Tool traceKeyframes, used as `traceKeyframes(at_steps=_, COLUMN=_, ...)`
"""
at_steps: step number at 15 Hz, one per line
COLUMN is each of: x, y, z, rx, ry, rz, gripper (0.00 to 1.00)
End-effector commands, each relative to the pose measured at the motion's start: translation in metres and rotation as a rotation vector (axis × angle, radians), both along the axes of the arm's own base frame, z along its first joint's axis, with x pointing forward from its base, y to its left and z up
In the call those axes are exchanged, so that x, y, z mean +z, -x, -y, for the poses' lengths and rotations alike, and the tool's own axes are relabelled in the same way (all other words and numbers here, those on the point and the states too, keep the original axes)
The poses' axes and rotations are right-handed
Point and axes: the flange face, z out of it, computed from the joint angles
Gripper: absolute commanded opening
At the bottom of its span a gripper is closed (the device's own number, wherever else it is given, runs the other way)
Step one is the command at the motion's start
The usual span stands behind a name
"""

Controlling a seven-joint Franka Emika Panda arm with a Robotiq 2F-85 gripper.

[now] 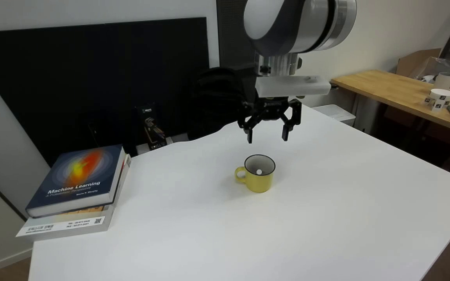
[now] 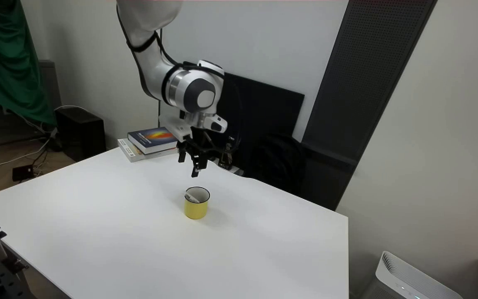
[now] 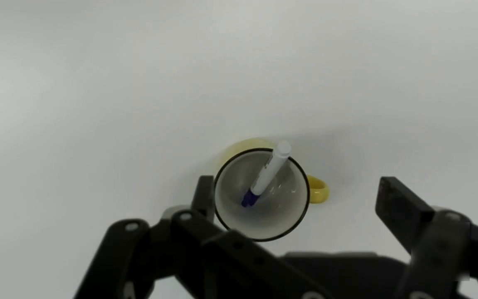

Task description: Take the marker out of the cup and put it on the table

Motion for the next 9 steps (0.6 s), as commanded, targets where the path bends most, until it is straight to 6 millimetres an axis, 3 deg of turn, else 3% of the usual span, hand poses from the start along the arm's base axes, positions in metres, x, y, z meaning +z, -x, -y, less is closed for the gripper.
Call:
traceKeyframes(at_steps=1, x=-0.019, y=-0.001, z=0.007, rx=-0.008, ry=0.014, rz=-0.015, gripper=1.0)
traceKeyframes(at_steps=9, x=-0.055, y=-0.002, z=0.008, rx=-0.034, ry=0.054, rz=0.049, gripper=1.0)
